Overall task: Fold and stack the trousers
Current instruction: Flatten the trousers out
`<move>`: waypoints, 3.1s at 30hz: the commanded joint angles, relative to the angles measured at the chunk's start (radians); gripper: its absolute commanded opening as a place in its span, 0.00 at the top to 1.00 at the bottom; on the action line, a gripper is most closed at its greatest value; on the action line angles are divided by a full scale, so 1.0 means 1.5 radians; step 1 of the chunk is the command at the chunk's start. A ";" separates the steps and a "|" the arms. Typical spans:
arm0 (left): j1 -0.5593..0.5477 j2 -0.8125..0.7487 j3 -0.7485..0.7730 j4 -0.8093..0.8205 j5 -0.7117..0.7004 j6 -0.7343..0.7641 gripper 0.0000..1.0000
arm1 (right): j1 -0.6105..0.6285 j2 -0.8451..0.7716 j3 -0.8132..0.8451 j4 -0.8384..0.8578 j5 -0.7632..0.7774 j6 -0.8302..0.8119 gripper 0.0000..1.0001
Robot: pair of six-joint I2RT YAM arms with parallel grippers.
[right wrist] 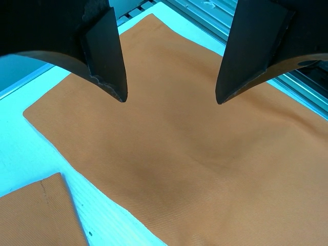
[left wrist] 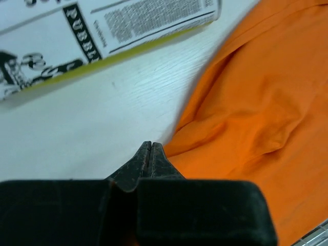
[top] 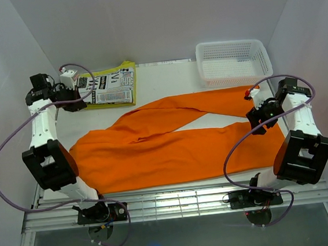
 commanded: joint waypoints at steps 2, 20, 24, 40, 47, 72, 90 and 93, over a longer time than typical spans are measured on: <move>-0.051 -0.089 -0.041 -0.014 0.029 0.029 0.83 | 0.006 -0.022 0.016 -0.019 -0.035 0.005 0.25; -0.142 -0.100 -0.183 -0.006 -0.100 0.084 0.94 | 0.076 -0.021 0.031 -0.027 -0.068 0.048 0.25; -0.185 -0.216 -0.279 0.001 -0.071 0.115 1.00 | 0.126 -0.026 0.061 -0.027 -0.105 0.086 0.28; -0.493 -0.460 -0.709 0.108 -0.232 0.255 0.87 | 0.479 0.218 0.368 0.117 -0.179 0.336 0.37; -0.493 -0.519 -0.559 0.072 -0.146 0.114 0.30 | 0.609 0.355 0.439 0.219 -0.124 0.410 0.37; -0.046 -0.181 -0.355 0.060 -0.132 -0.101 0.24 | 0.780 0.607 0.600 0.475 0.078 0.311 0.15; -0.046 -0.096 -0.380 0.003 -0.097 -0.034 1.00 | 0.811 0.621 0.578 0.486 0.141 0.288 0.48; -0.045 -0.154 -0.328 0.035 -0.078 -0.039 1.00 | 0.811 0.561 0.520 0.500 0.150 0.288 0.65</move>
